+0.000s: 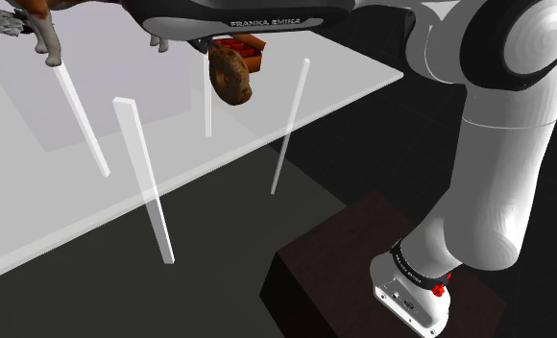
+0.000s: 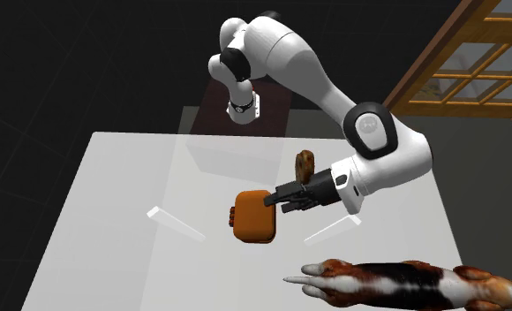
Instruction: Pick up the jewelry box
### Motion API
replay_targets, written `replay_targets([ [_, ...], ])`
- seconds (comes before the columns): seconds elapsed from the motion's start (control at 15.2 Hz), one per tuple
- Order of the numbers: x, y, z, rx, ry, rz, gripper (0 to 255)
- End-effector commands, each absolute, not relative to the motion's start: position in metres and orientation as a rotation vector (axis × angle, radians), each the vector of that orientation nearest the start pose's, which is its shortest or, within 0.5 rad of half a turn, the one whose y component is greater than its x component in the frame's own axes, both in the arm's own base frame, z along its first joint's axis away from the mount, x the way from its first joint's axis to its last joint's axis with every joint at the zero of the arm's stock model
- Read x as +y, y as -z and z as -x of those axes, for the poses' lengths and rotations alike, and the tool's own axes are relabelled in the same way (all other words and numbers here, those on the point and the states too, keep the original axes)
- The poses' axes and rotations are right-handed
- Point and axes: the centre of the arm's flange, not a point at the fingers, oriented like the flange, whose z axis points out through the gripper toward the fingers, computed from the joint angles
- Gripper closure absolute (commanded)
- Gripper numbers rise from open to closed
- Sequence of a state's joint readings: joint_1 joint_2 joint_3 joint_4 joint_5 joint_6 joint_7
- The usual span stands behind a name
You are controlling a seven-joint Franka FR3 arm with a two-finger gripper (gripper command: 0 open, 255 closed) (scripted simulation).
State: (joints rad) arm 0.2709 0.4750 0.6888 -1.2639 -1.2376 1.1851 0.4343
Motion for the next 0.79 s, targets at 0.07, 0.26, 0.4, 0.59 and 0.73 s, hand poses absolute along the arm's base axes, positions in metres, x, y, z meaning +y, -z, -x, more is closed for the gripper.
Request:
replay_targets([
  [0.07, 0.364, -0.555, -0.540, 0.344, -0.307, -2.103, 255],
  [0.26, 0.365, -0.555, -0.540, 0.344, -0.307, -2.103, 255],
  [0.4, 0.365, -0.555, -0.540, 0.344, -0.307, -2.103, 255],
  [0.59, 0.364, -0.555, -0.540, 0.344, -0.307, -2.103, 255],
  [0.73, 0.364, -0.566, -0.540, 0.344, -0.307, -2.103, 255],
])
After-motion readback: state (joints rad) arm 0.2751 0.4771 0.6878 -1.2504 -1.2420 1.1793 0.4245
